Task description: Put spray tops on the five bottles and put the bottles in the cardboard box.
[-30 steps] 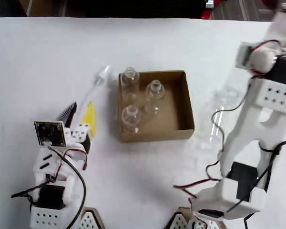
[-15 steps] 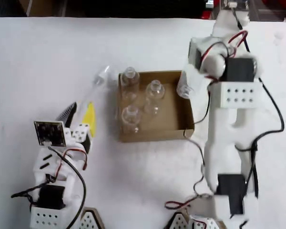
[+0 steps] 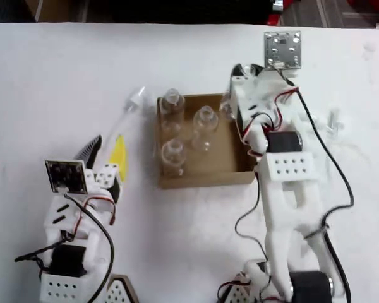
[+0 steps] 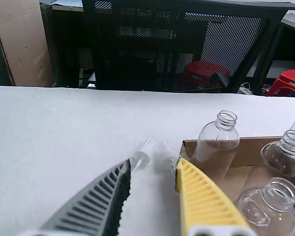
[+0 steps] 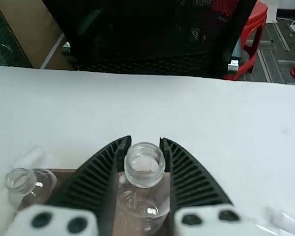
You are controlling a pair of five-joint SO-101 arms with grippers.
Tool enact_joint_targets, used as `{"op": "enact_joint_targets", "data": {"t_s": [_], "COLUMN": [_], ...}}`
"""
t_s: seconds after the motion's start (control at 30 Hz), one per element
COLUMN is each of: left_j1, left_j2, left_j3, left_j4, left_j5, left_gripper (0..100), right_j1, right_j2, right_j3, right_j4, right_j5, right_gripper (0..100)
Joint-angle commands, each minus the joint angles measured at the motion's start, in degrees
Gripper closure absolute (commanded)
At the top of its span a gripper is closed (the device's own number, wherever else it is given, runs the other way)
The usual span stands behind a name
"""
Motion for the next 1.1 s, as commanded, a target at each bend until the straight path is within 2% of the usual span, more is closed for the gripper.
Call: {"op": "enact_joint_targets", "data": {"t_s": [0.0, 0.2, 0.33, 0.5, 0.63, 0.9, 1.07], "left_j1": [0.8, 0.8, 0.8, 0.8, 0.8, 0.8, 0.8], "left_j2": [-0.8, -0.8, -0.8, -0.8, -0.8, -0.8, -0.8], "left_j3": [-0.1, -0.2, -0.2, -0.2, -0.2, -0.2, -0.2], "left_j4": [-1.4, -1.4, -1.4, -1.4, -1.4, -1.4, -1.4], "left_j5": [0.2, 0.2, 0.2, 0.2, 0.2, 0.2, 0.2], "left_gripper": [86, 86, 86, 86, 86, 86, 86], "right_j1": [0.1, -1.0, -0.8, -1.2, -0.9, -0.8, -0.8], "right_j2": [5.1, 7.4, 8.0, 11.9, 13.8, 19.1, 20.7], "right_j3": [-1.2, -1.1, 0.3, 0.6, 0.3, 1.8, 1.8], "right_j4": [-5.1, -6.2, -11.2, -13.7, -13.8, -23.7, -24.2], "right_j5": [0.5, 1.0, 1.1, 7.2, 7.4, 7.7, 7.6], "right_gripper": [98.3, 98.3, 98.3, 98.3, 98.3, 98.3, 98.3]}}
